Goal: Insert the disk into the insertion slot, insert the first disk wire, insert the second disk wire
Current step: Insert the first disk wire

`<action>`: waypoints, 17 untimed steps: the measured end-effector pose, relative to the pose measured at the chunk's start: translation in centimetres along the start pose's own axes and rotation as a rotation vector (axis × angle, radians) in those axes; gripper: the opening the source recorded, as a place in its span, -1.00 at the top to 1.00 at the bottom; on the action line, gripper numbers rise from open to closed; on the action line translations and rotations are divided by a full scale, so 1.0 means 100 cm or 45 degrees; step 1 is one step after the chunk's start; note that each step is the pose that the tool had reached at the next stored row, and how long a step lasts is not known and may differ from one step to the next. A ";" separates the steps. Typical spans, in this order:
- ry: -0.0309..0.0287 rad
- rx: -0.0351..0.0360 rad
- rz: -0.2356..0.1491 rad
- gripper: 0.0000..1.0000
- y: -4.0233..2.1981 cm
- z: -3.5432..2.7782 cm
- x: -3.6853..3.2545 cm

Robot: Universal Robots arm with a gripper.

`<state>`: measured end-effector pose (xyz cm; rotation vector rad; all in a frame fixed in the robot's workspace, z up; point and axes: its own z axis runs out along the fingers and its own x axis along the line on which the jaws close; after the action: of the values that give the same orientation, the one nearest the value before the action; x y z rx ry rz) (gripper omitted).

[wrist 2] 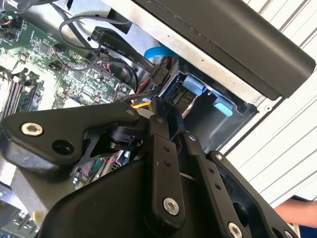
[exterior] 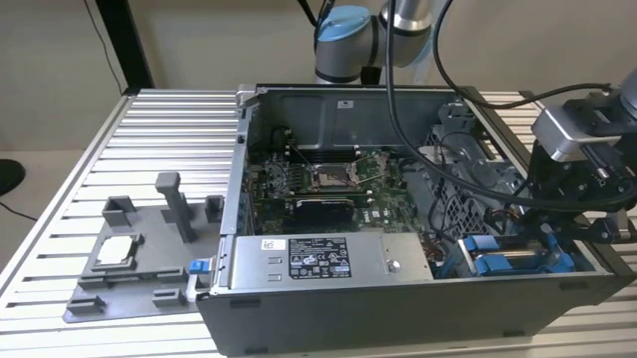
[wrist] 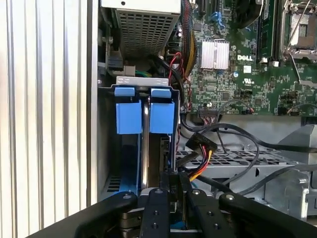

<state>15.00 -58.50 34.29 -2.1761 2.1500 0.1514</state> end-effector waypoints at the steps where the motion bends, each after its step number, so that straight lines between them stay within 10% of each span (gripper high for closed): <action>1: -0.0001 0.0006 0.005 1.00 -0.0005 0.0002 0.0000; 17: -0.0013 0.0044 0.035 1.00 -0.0017 0.0008 0.0035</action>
<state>15.18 -58.83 34.17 -2.1449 2.1786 0.1503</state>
